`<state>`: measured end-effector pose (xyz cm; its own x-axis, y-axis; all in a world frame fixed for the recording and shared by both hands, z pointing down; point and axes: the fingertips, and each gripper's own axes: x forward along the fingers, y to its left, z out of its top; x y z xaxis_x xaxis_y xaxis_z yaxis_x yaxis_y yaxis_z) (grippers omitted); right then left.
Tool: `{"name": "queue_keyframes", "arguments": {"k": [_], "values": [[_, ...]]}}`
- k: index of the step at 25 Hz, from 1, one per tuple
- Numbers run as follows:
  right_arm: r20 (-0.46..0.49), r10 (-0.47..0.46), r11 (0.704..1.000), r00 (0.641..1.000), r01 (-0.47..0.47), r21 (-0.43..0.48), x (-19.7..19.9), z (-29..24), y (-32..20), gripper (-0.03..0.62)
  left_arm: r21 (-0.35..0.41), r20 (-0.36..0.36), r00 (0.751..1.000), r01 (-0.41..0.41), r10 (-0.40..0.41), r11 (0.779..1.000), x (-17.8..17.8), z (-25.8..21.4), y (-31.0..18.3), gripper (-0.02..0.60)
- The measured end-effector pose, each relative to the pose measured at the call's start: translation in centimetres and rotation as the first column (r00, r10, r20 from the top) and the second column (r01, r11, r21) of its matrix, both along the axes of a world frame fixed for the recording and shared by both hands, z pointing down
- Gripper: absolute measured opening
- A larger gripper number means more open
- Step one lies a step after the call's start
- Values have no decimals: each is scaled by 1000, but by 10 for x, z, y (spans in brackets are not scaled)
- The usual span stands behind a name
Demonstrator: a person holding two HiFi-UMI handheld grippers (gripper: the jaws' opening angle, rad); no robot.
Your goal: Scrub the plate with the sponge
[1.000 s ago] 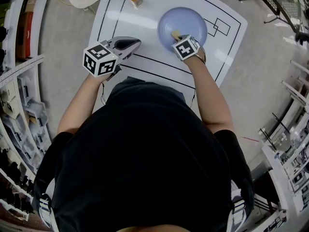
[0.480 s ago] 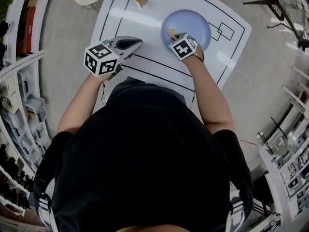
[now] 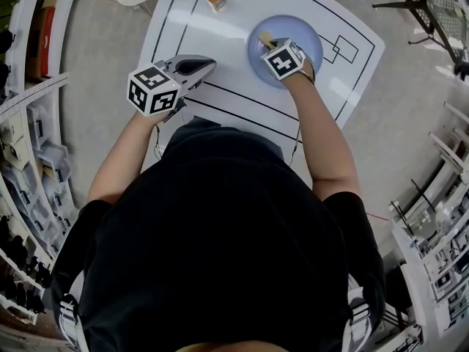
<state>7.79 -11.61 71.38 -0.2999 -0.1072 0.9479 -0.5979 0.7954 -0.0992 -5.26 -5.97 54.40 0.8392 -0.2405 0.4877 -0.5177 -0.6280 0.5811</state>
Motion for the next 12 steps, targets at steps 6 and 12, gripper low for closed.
{"name": "queue_keyframes", "arguments": {"k": [6,12], "values": [[-11,17,999,1000,-17,30,9,-1,-15,37,1,0,1000,0,0,1000,1,0,-2,8],[-37,81,996,996,-80,37,35,1,-25,37,1,-1,1000,-5,5,1000,4,-1,-2,8]]}}
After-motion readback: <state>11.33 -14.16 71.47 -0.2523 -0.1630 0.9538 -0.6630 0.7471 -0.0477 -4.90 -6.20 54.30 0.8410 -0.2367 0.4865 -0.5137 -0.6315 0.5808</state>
